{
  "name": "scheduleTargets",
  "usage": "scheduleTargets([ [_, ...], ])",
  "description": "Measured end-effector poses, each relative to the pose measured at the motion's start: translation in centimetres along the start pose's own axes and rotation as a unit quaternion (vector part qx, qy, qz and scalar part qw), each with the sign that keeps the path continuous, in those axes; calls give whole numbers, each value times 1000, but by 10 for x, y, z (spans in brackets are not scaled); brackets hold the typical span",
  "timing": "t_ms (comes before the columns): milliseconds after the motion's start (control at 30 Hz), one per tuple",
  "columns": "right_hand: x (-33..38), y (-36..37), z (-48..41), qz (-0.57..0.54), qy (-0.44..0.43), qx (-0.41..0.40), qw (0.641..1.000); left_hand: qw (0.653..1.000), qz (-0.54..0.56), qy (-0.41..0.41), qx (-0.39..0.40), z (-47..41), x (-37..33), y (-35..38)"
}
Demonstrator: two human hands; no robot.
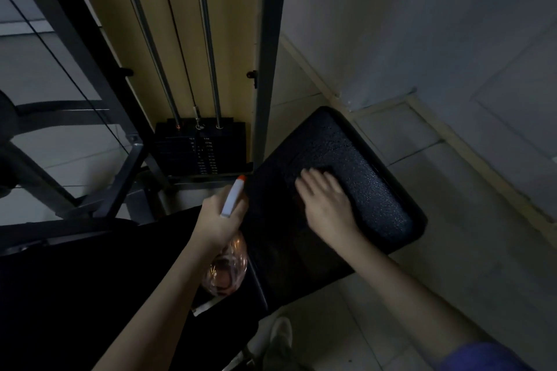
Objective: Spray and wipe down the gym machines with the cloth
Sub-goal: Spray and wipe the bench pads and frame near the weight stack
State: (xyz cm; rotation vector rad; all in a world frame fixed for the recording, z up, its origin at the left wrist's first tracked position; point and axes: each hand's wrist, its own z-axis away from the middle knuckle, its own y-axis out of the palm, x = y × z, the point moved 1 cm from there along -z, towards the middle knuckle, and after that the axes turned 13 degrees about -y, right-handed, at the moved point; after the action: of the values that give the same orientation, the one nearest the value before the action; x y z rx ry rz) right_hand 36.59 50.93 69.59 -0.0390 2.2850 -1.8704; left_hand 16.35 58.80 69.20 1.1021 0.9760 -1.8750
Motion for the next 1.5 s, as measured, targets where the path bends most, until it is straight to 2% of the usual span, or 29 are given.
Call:
scheduleTargets([
  [100, -32, -24, -35, 50, 75, -84, 992, 1000, 5, -2, -17, 1, -1, -1],
  [200, -39, -20, -76, 82, 117, -76, 987, 1000, 11, -3, -23, 1, 4, -4],
  [267, -26, -12, -96, 82, 94, -15, 992, 1000, 18, -6, -22, 2, 6, -6],
  [400, 21, 31, -82, 7, -23, 162, 986, 1000, 1, 0, -29, 2, 9, -7],
  [500, 41, 53, -48, -72, -37, 209, 975, 999, 7, -7, -35, -1, 11, -10],
  [567, 40, 49, -37, -66, -71, 191, 977, 999, 14, -6, -30, -1, 11, -12],
  [600, 34, 42, -35, -52, -74, 153, 984, 999, 18, -2, -28, -1, 11, -13],
  [700, 3, 18, -44, 12, -21, 31, 999, 1000, 9, -8, -27, -5, 18, -15],
  [833, -20, 8, -82, 65, 53, -22, 996, 999, 7, -44, -10, -9, 32, -15],
  [900, -10, 16, -100, 47, 50, 11, 998, 998, -7, -52, 22, -7, 39, -16],
  [1033, 36, 60, -96, -10, -95, 181, 979, 994, -73, -53, 60, -6, 47, -22],
  [1100, 51, 75, -78, -44, -115, 214, 969, 988, -115, -55, 85, -6, 50, -22],
  [1167, 54, 75, -60, -67, -107, 187, 974, 980, -159, -42, 112, -3, 56, -21],
  [1233, 44, 65, -49, -64, -89, 91, 990, 970, -198, -37, 134, -1, 62, -20],
  [1300, 28, 53, -46, -49, -62, 27, 996, 963, -225, -32, 147, 1, 64, -20],
  [1400, 7, 34, -54, -23, -27, -22, 999, 965, -214, -24, 149, 6, 66, -17],
  [1500, -1, 25, -65, -23, -12, -22, 999, 968, -202, -30, 145, 15, 64, -14],
])
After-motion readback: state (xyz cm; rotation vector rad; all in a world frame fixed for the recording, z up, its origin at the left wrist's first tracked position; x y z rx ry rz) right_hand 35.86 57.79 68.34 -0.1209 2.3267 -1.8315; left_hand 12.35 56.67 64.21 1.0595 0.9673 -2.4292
